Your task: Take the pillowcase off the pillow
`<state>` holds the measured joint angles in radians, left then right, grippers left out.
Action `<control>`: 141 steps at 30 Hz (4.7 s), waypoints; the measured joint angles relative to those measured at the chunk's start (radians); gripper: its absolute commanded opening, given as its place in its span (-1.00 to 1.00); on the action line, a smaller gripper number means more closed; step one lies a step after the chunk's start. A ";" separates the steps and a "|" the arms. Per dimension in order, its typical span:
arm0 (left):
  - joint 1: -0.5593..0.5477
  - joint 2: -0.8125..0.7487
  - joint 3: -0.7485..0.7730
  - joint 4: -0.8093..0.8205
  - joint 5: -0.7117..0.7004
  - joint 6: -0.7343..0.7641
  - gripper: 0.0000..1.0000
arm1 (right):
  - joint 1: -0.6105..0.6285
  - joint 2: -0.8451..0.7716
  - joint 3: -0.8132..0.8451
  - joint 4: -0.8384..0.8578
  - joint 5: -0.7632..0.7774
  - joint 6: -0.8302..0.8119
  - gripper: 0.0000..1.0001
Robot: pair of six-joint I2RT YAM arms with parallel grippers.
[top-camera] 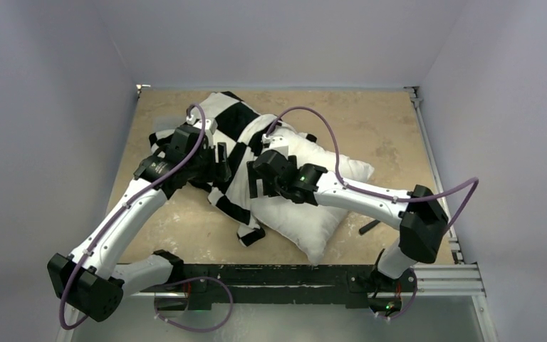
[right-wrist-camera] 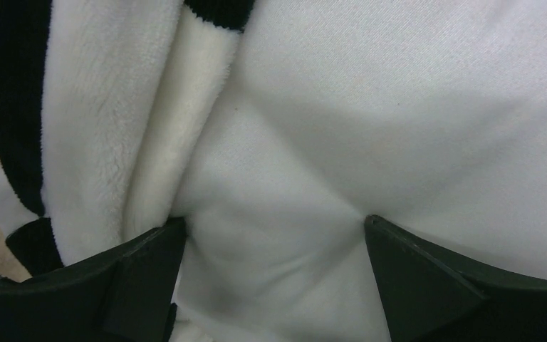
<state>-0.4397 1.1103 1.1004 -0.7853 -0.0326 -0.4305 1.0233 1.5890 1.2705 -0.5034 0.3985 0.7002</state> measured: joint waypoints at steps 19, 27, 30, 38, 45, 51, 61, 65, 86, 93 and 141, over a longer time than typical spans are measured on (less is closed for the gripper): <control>0.000 0.070 -0.067 0.050 0.140 0.005 0.33 | -0.007 0.038 -0.026 0.076 0.051 0.031 -1.00; 0.000 0.149 -0.073 0.075 0.251 0.032 0.11 | -0.058 -0.026 -0.011 0.059 0.050 0.032 -1.00; 0.000 0.169 -0.085 0.094 0.262 0.033 -0.59 | -0.092 -0.058 -0.007 0.053 0.050 0.031 -1.00; -0.002 0.174 -0.065 0.153 0.159 0.060 -1.00 | -0.189 -0.182 -0.012 0.050 0.037 0.008 -1.00; 0.014 0.174 0.008 0.173 -0.053 0.087 -1.00 | -0.277 -0.280 -0.039 0.056 0.008 -0.010 -1.00; 0.125 0.167 0.006 0.259 -0.098 0.094 -1.00 | -0.352 -0.371 -0.042 0.055 -0.036 -0.035 -1.00; 0.224 0.200 -0.028 0.322 -0.041 0.097 -0.75 | -0.387 -0.439 -0.069 0.078 -0.209 -0.132 -1.00; 0.254 0.183 -0.091 0.301 -0.022 0.101 -0.46 | -0.421 -0.499 -0.093 0.121 -0.312 -0.207 -0.90; 0.287 0.090 0.152 0.172 0.183 0.046 0.55 | -0.473 -0.282 -0.095 0.168 -0.232 -0.219 0.98; 0.282 0.252 0.301 0.169 0.222 0.092 0.54 | -0.496 -0.194 -0.155 0.227 -0.273 -0.217 0.98; -0.064 0.956 0.851 0.052 0.284 0.469 -1.00 | -0.264 -0.232 -0.214 0.325 0.018 -0.216 -1.00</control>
<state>-0.5034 2.0659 1.9514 -0.7330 0.2516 0.0387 0.7589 1.3571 1.0565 -0.1787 0.4160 0.4843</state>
